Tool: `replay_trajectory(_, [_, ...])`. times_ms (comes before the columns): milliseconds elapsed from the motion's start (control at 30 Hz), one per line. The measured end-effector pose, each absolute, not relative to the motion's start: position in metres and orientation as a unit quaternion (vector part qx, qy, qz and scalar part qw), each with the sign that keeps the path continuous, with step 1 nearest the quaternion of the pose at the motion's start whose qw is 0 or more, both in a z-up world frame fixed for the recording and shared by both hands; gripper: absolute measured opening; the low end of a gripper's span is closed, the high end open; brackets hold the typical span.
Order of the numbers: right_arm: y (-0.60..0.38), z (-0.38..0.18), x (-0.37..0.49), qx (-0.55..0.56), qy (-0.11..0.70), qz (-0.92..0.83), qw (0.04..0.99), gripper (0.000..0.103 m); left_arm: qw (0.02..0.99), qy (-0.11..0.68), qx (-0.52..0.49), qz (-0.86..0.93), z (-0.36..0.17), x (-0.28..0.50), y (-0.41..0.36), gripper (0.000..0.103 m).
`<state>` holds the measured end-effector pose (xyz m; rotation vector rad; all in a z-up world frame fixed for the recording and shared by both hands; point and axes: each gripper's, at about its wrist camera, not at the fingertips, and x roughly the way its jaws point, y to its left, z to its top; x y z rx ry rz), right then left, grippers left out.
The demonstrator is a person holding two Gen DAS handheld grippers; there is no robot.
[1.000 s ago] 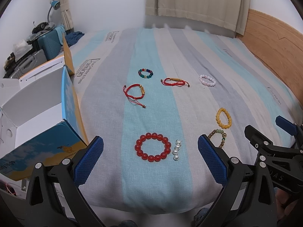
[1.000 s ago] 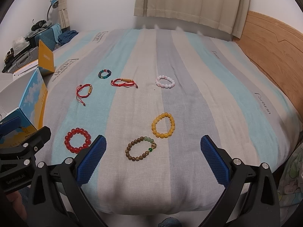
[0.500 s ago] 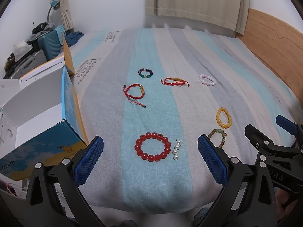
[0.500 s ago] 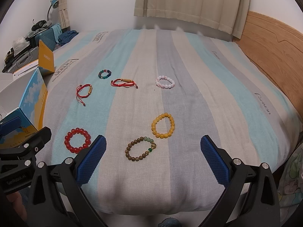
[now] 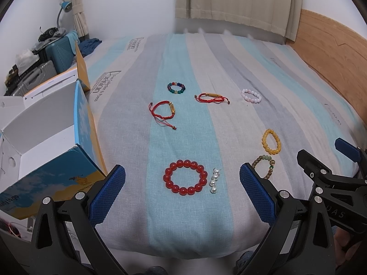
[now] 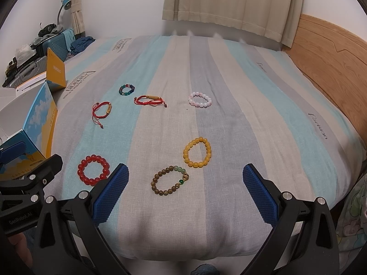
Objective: Organize jewelry
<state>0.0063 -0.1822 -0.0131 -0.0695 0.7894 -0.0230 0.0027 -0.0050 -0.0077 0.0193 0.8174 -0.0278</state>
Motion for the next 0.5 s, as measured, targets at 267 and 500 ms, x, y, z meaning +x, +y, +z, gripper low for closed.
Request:
replay_trajectory(267, [-0.1827,-0.0131,0.0068,-0.034,0.385,-0.011,0.922,0.096,0.917,0.398,0.009,-0.012,-0.0077,0.0030,-0.0052,0.097])
replay_trajectory(500, [-0.1835,-0.0137,0.0077,-0.035,0.386,-0.010,0.922,0.096,0.918,0.397,0.010,-0.012,-0.0076,0.0036,-0.0048,0.097])
